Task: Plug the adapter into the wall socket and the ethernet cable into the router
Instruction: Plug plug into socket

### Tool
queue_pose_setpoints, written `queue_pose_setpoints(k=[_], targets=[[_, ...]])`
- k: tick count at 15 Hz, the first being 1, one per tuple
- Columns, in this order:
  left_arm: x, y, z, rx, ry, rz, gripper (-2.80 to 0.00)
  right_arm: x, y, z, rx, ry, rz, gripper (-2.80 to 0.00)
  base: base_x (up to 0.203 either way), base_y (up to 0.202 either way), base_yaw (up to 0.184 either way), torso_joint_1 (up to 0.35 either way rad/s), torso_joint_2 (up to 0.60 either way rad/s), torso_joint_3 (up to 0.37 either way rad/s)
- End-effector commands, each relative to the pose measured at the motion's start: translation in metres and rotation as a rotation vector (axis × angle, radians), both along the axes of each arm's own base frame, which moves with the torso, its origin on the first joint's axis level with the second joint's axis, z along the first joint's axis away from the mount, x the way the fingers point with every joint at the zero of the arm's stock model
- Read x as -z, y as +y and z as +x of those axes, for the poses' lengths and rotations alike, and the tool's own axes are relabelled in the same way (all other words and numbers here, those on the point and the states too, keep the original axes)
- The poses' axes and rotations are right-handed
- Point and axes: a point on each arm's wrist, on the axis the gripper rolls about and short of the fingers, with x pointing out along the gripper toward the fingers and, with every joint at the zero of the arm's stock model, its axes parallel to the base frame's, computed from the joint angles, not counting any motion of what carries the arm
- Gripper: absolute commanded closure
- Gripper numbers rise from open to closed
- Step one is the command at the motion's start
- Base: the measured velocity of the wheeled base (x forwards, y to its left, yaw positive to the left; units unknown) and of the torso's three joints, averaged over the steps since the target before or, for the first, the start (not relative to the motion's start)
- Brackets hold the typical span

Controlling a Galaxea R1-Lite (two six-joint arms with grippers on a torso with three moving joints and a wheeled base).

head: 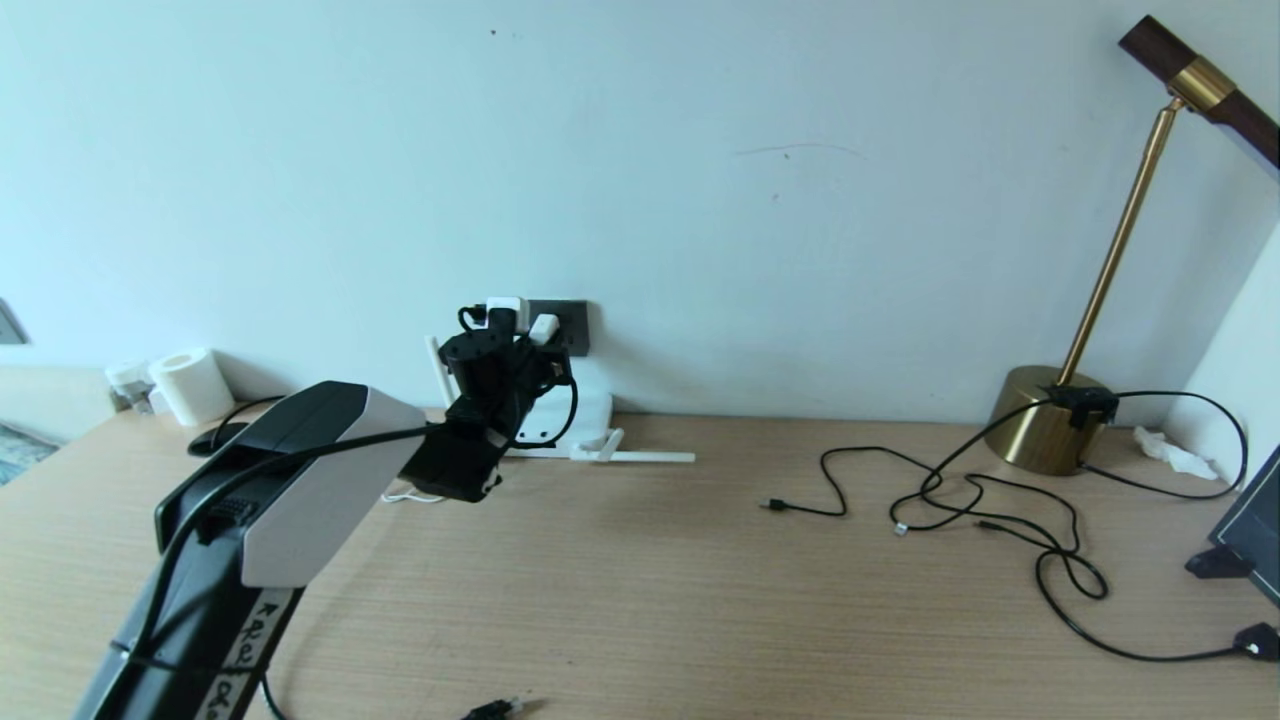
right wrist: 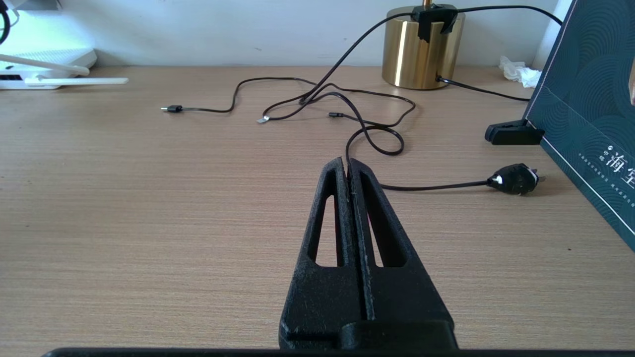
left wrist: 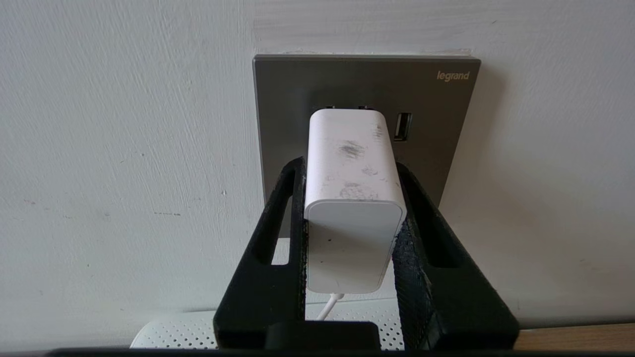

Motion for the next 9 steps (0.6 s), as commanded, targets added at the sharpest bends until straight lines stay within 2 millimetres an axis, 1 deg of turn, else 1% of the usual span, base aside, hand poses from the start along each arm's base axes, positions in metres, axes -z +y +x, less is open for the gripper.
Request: queue_pose_setpoints(k=[1,9], targets=[[-0.0008,-0.0005,0.0004,0.002,-0.003,-0.001,0.0,0.0025,0.0,0.0007,0.0,0.009,0.0,0.0,0.0,0.0,0.0,0.0,0.0,0.0],[-0.0023,-0.0007,0.001,0.001,-0.005,-0.002,0.0,0.0025,0.0,0.0007,-0.001,0.009,0.0,0.0,0.0,0.0,0.0,0.0,0.0,0.0]])
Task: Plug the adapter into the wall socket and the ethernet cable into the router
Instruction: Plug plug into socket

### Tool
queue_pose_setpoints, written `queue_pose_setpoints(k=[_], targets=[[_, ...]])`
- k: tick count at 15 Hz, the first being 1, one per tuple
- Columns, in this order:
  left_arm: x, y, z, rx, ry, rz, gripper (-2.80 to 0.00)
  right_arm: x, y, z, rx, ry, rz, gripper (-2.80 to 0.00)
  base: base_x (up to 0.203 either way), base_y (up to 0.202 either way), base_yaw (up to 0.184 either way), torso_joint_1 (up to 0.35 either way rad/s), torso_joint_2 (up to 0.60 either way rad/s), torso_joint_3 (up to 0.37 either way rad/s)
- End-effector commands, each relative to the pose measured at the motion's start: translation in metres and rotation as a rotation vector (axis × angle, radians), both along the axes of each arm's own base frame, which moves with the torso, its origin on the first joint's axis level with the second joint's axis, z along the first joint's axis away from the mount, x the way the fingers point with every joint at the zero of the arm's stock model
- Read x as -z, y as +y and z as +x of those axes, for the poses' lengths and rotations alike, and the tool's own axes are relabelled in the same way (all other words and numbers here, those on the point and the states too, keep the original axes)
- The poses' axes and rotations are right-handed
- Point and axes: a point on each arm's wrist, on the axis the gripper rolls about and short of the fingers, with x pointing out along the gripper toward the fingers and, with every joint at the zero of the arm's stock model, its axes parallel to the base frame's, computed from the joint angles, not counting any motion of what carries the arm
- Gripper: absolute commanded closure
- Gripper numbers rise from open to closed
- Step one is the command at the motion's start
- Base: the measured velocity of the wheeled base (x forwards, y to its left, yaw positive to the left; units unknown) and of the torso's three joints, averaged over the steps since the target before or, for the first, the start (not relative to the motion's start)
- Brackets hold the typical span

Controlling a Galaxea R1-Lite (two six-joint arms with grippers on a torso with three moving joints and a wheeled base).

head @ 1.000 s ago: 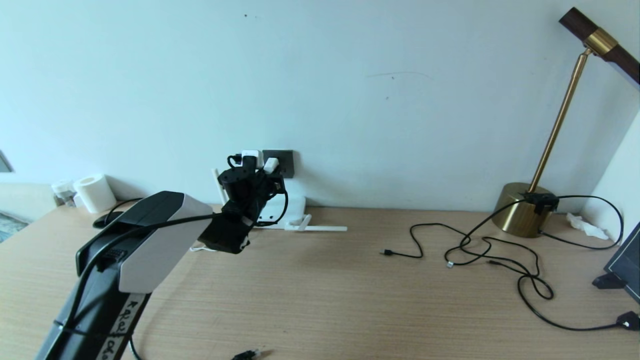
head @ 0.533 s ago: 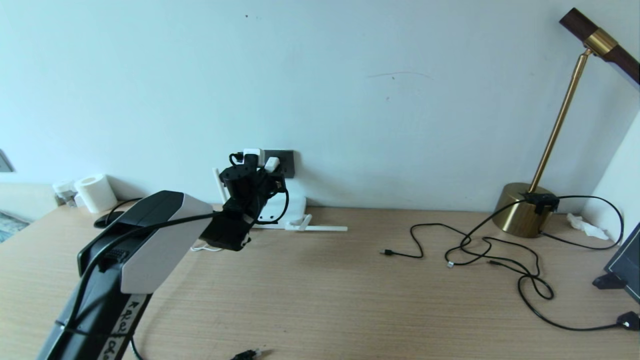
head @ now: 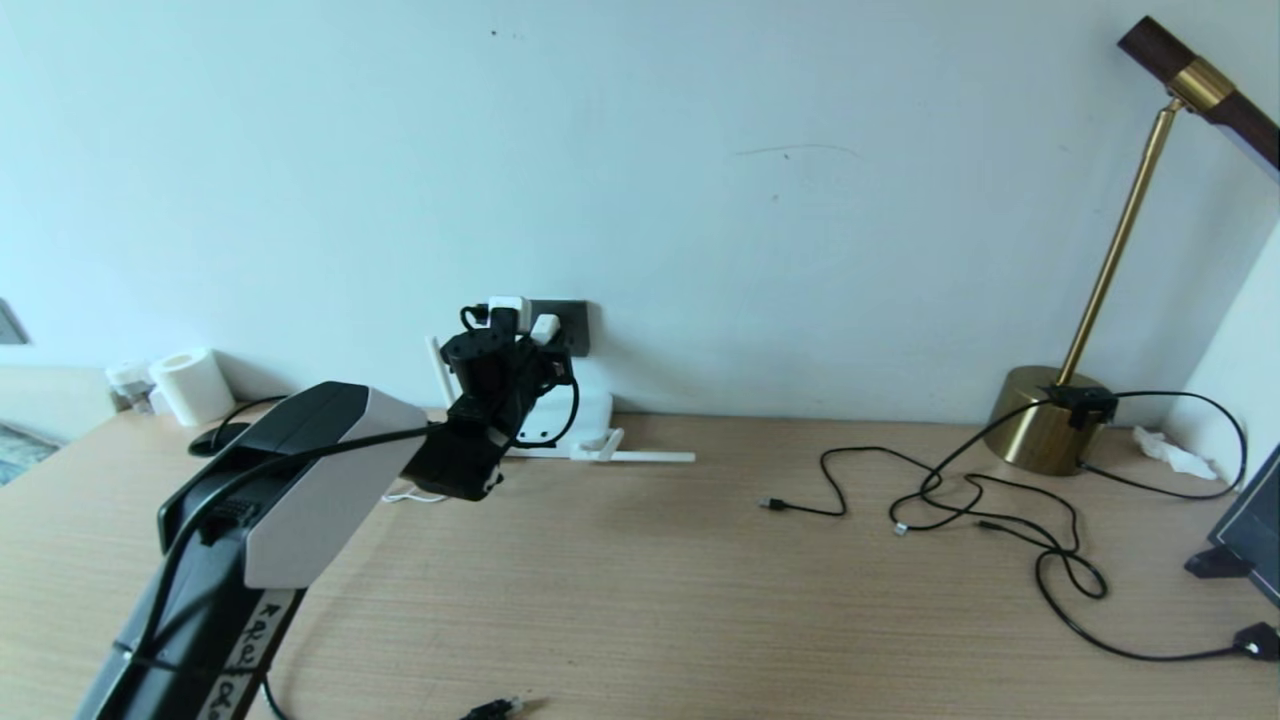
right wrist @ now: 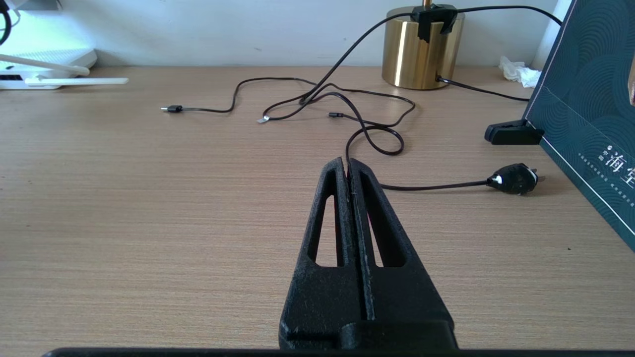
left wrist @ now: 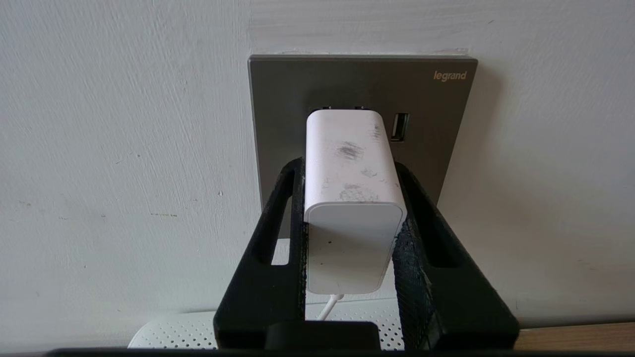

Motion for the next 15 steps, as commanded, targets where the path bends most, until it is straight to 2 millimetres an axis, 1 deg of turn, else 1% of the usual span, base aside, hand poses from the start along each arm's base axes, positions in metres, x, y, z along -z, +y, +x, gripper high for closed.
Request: queue_pose_setpoints(k=[1,9,15], targets=[[-0.0026,0.0005,-0.0006,-0.001,-0.008,-0.002,0.0,0.0025,0.0,0.0007,0.0,0.008,0.0,0.0,0.0,0.0,0.0,0.0,0.0,0.0],[0.0024,-0.0003,0.0003,0.0,0.006,0.002,0.0,0.0025,0.0,0.0007,0.0,0.008,0.0,0.0,0.0,0.0,0.0,0.0,0.0,0.0],[0.0002,-0.0007,0.0001,-0.001,0.018,0.004,0.0,0.0025,0.0,0.0007,0.0,0.008,0.0,0.0,0.0,0.0,0.0,0.0,0.0,0.0]])
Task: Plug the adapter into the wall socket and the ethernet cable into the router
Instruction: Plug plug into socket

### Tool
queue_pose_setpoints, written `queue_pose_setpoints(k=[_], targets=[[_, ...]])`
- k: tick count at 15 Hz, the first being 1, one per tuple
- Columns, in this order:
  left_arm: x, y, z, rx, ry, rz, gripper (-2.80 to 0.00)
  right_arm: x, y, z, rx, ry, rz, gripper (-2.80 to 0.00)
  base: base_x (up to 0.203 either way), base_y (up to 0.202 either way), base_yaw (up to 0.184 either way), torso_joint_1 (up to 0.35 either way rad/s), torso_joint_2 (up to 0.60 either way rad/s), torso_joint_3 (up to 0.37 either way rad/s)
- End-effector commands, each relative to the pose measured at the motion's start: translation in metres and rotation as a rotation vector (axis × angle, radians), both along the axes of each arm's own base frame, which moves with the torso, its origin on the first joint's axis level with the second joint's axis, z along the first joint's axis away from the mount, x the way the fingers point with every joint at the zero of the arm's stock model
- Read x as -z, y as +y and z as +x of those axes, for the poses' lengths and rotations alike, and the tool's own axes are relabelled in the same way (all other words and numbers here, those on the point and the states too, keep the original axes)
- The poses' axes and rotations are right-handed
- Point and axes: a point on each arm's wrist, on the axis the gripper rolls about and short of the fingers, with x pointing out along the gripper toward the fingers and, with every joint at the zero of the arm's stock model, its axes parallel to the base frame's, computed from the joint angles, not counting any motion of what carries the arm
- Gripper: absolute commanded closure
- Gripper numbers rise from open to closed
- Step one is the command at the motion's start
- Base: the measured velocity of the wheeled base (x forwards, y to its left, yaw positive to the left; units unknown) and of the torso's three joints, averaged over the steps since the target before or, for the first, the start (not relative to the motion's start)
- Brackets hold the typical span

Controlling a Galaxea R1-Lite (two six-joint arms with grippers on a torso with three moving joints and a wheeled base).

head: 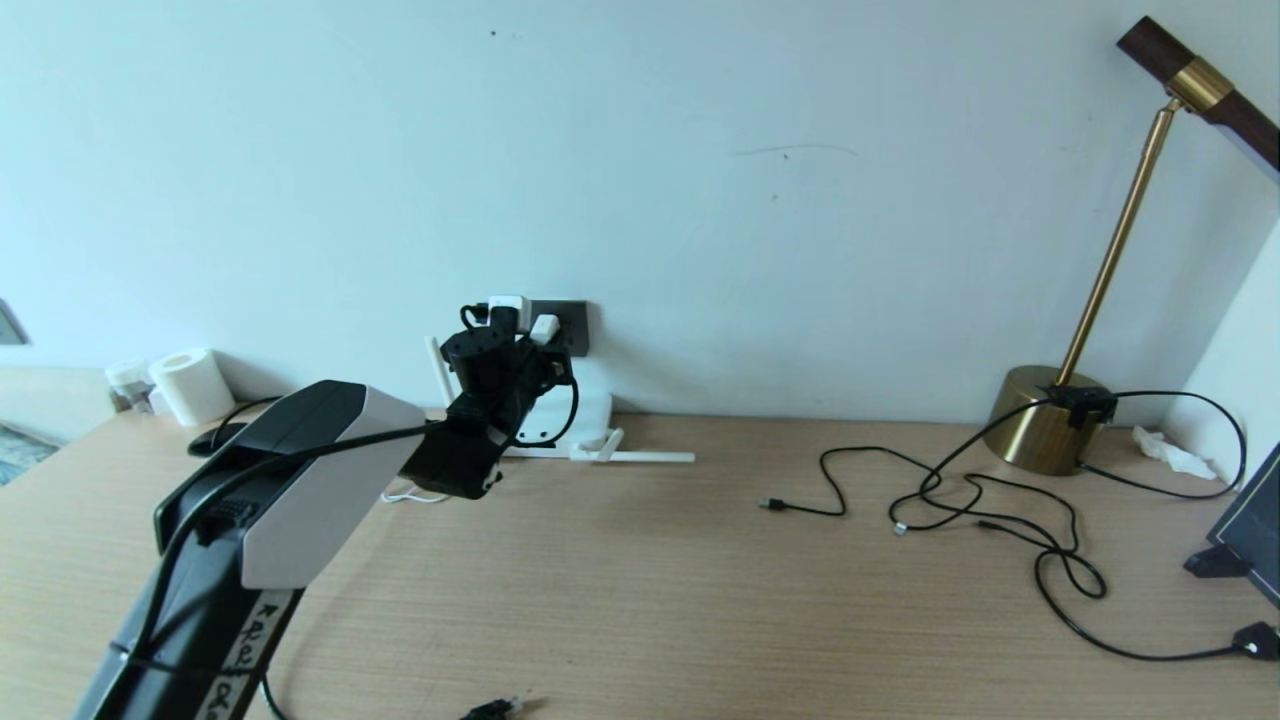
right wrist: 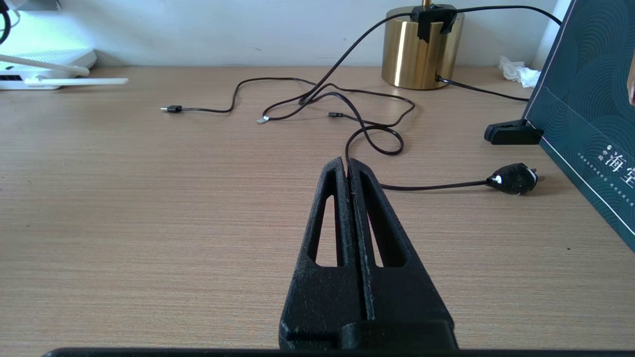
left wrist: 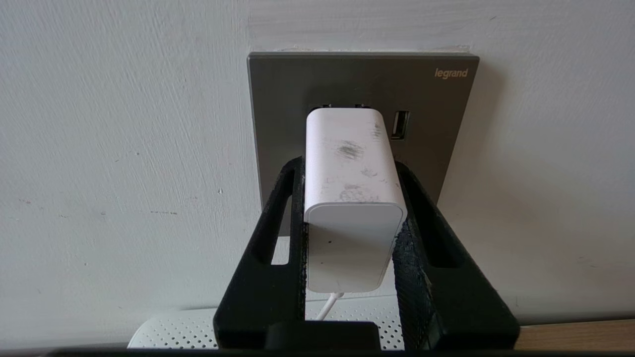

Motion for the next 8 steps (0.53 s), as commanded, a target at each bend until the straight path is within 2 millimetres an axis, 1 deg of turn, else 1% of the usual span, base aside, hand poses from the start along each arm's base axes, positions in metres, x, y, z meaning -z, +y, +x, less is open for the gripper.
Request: queue_pose_setpoints(k=[1,8], targets=[[-0.0012,-0.0004,-0.0005,-0.001,-0.004,0.0,0.0,0.0025,0.0,0.0007,-0.002,0.009,0.0,0.0,0.0,0.0,0.0,0.0,0.0,0.0],[-0.0088,0.0,-0.0016,-0.001,-0.006,-0.001,0.0,0.0025,0.0,0.0007,-0.001,0.009,0.0,0.0,0.0,0.0,0.0,0.0,0.0,0.0]])
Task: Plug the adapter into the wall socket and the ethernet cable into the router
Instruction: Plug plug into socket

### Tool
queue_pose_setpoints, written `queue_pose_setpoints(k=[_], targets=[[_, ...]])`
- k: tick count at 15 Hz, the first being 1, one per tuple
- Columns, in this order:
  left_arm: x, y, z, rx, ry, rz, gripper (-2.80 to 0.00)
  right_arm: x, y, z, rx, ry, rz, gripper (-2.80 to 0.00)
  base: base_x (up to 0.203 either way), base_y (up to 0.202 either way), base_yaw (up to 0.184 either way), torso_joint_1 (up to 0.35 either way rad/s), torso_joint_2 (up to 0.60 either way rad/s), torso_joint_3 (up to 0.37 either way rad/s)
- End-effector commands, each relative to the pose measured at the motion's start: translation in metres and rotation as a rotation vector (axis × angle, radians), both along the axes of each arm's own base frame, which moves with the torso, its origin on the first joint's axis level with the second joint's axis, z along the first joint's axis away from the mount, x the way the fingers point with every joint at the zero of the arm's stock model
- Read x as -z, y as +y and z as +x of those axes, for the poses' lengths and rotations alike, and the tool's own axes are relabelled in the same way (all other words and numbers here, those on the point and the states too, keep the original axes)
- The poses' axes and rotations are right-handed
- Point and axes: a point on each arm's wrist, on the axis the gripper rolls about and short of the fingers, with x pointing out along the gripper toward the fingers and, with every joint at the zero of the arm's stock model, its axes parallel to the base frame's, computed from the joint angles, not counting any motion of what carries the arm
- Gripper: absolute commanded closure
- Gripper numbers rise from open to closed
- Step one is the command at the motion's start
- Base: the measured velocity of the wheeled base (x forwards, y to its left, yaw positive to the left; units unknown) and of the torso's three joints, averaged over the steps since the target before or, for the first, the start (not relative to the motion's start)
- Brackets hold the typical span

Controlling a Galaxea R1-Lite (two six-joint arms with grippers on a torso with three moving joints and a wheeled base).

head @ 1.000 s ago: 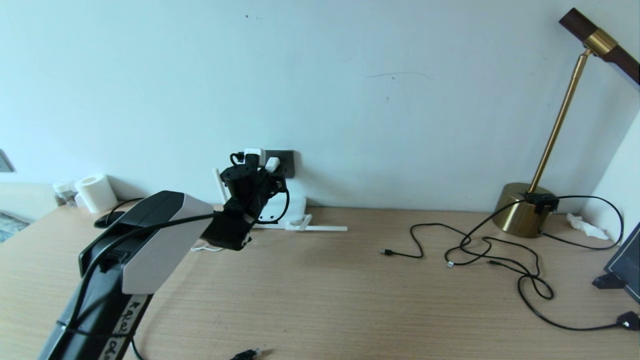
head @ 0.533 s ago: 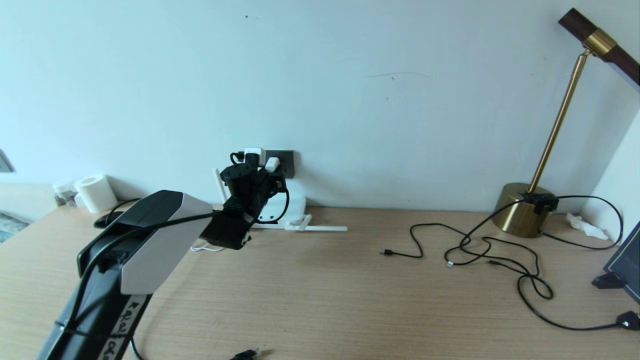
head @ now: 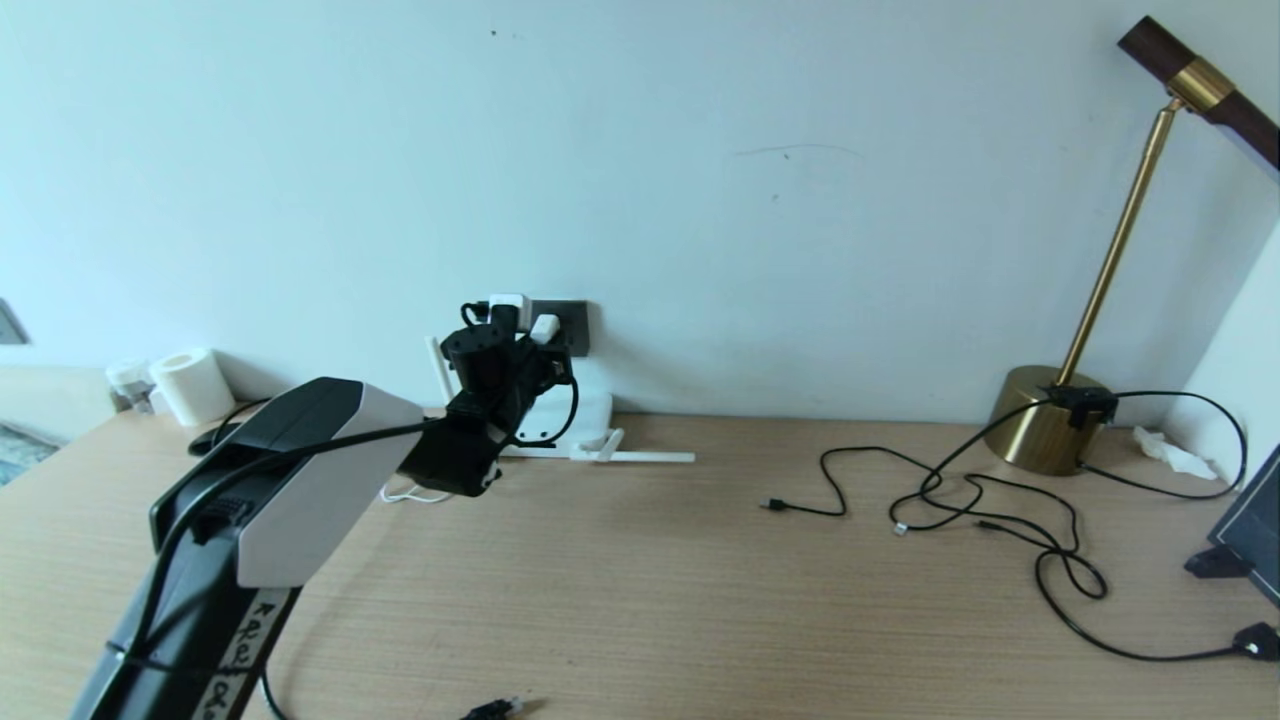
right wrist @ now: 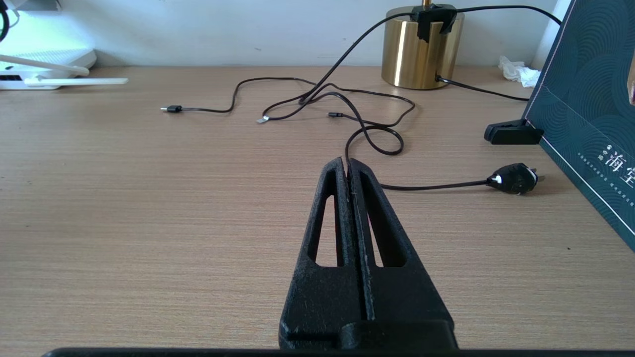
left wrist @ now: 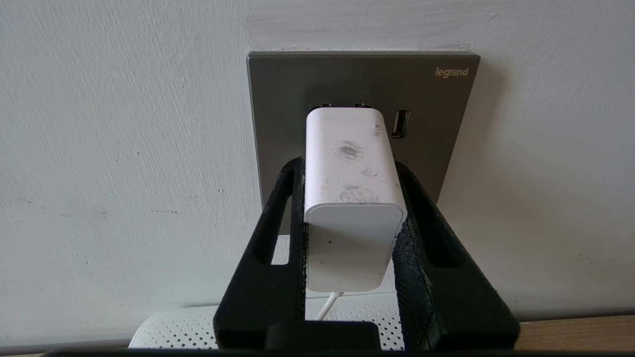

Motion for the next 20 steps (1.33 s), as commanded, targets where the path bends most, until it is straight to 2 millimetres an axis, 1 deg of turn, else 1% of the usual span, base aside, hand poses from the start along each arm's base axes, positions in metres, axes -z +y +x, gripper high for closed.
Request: queue_pose_setpoints(k=[1,12,20], targets=[[-0.004,0.0001,-0.0005,-0.001,-0.014,-0.004,0.0,0.0025,0.0,0.0007,0.0,0.008,0.0,0.0,0.0,0.0,0.0,0.0,0.0,0.0],[-0.0119,0.0004,-0.0017,-0.001,-0.001,0.0,0.0,0.0025,0.0,0.0007,-0.002,0.008,0.0,0.0,0.0,0.0,0.0,0.0,0.0,0.0],[-0.0119,0.0012,-0.0016,-0.002,0.005,0.002,0.0,0.0025,0.0,0.0007,0.0,0.008,0.0,0.0,0.0,0.0,0.0,0.0,0.0,0.0]])
